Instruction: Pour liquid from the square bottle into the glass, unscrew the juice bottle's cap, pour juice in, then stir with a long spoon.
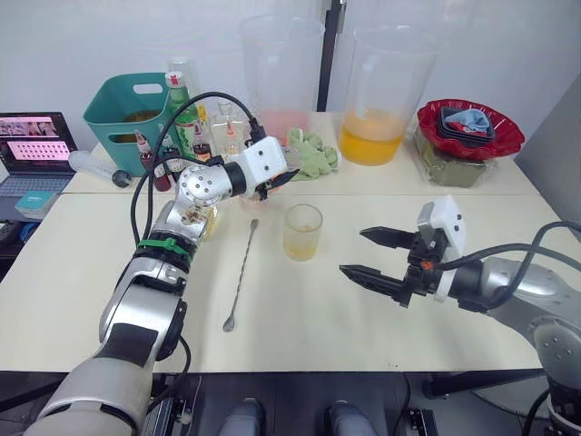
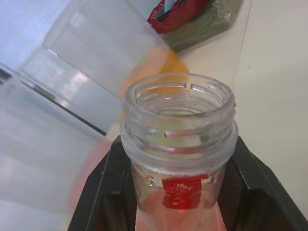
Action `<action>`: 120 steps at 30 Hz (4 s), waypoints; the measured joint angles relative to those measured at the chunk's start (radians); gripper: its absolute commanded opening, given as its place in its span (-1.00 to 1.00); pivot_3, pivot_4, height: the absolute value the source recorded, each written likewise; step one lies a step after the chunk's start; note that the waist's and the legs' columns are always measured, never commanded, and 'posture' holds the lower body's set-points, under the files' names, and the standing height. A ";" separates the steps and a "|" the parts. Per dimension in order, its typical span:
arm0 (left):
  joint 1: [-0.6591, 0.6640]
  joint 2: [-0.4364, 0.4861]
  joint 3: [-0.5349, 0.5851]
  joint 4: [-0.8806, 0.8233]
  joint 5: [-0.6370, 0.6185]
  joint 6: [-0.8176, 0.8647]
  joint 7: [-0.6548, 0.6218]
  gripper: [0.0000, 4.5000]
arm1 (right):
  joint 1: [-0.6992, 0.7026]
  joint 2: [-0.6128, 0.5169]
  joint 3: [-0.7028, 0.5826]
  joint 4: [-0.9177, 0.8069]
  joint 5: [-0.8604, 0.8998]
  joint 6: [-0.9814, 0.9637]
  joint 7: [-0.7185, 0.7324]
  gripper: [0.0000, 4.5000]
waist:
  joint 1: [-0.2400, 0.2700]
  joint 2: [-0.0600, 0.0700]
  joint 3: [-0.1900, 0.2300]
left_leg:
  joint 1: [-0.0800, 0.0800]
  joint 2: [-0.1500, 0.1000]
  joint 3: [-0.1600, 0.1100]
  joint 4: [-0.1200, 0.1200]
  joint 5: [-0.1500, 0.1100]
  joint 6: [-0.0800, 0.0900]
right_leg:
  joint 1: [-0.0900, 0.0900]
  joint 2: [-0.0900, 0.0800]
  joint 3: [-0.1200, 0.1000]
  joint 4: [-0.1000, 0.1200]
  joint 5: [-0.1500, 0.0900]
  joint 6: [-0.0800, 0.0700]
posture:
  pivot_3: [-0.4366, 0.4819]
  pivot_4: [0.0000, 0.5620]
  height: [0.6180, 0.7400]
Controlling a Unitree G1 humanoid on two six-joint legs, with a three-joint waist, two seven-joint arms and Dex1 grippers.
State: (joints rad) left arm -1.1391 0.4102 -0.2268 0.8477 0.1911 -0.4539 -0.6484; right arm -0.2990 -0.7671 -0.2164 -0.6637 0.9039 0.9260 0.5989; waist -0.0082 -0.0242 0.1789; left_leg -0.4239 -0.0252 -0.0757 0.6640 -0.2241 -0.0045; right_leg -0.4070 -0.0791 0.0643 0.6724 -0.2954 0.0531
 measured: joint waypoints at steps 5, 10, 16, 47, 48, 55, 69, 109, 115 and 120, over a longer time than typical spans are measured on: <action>-0.007 0.000 -0.049 0.068 0.098 -0.158 0.070 -0.28 | 0.014 -0.007 -0.014 -0.029 0.025 0.000 -0.037 0.98 | -0.001 0.000 0.000 | 0.000 0.000 0.000 0.000 0.000 0.000 | 0.000 0.000 0.000 0.000 0.000 0.000 | -0.05 -0.47 1.00; -0.007 0.004 -0.085 0.111 0.184 -0.235 0.140 -0.28 | 0.029 -0.019 -0.020 -0.039 0.045 0.000 -0.062 0.98 | -0.003 0.000 0.000 | 0.000 0.000 0.001 0.000 0.000 0.000 | 0.000 0.000 0.000 0.001 0.000 0.000 | -0.05 -0.47 1.00; -0.011 0.020 -0.122 0.146 0.281 -0.286 0.232 -0.28 | 0.029 -0.027 -0.021 -0.041 0.063 0.000 -0.086 0.98 | -0.004 0.000 0.000 | 0.000 -0.001 0.002 0.001 0.000 0.000 | 0.000 0.000 0.000 0.003 0.000 0.000 | -0.05 -0.47 1.00; -0.044 0.065 -0.256 0.189 0.552 -0.369 0.576 -0.28 | 0.042 -0.068 -0.026 -0.038 0.099 -0.002 -0.098 0.98 | -0.004 -0.001 0.000 | -0.001 -0.001 0.003 0.007 0.000 0.000 | 0.000 0.000 -0.001 0.008 0.000 0.000 | -0.05 -0.47 1.00; -0.046 0.065 -0.256 0.191 0.552 -0.368 0.574 -0.28 | 0.042 -0.068 -0.026 -0.038 0.099 -0.002 -0.098 0.98 | -0.004 -0.001 0.000 | -0.001 -0.001 0.003 0.007 0.000 0.000 | 0.000 0.000 -0.001 0.008 0.000 0.000 | -0.05 -0.47 1.00; -0.064 0.065 -0.256 0.191 0.553 -0.368 0.575 -0.28 | 0.042 -0.068 -0.026 -0.035 0.096 -0.006 -0.097 0.98 | -0.004 -0.001 0.000 | -0.001 -0.001 0.003 0.010 0.000 0.000 | 0.000 0.000 -0.001 0.008 0.000 0.000 | -0.05 -0.47 1.00; -0.065 0.065 -0.256 0.191 0.552 -0.369 0.578 -0.28 | 0.042 -0.067 -0.026 -0.035 0.091 -0.009 -0.097 0.98 | -0.004 -0.001 0.000 | -0.002 -0.001 0.003 0.013 0.000 0.000 | 0.000 0.000 -0.001 0.010 0.000 0.001 | -0.05 -0.47 1.00; 0.374 0.077 0.344 -0.828 -0.560 0.944 -0.035 -0.28 | -0.123 -0.105 0.063 0.142 0.034 -0.016 0.201 0.98 | -0.010 0.000 0.000 | 0.000 0.001 -0.003 0.015 0.000 0.000 | 0.001 0.001 0.000 0.012 0.000 0.000 | -0.05 -0.47 1.00; 0.523 0.165 0.483 -1.091 -0.702 1.156 0.026 -0.28 | -0.151 -0.111 0.074 0.205 0.041 -0.032 0.318 0.98 | -0.007 0.000 0.000 | 0.001 0.003 -0.003 0.015 0.000 0.000 | 0.001 0.001 0.001 0.012 0.000 0.000 | -0.05 -0.47 1.00; 0.657 0.262 0.592 -1.191 -0.754 1.227 0.043 -0.28 | -0.206 -0.119 0.120 0.291 -0.043 -0.118 0.418 0.98 | -0.009 0.000 0.000 | 0.002 0.004 -0.002 0.014 0.000 0.000 | 0.001 0.002 0.001 0.012 0.000 0.000 | -0.05 -0.47 1.00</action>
State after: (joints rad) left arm -0.4823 0.6719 0.3654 -0.3429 -0.5631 0.7727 -0.6059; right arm -0.5051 -0.8861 -0.0968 -0.3731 0.8612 0.8084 1.0173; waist -0.0169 -0.0246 0.1792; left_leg -0.4216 -0.0209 -0.0780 0.6775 -0.2243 -0.0044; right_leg -0.4056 -0.0771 0.0650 0.6841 -0.2953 0.0533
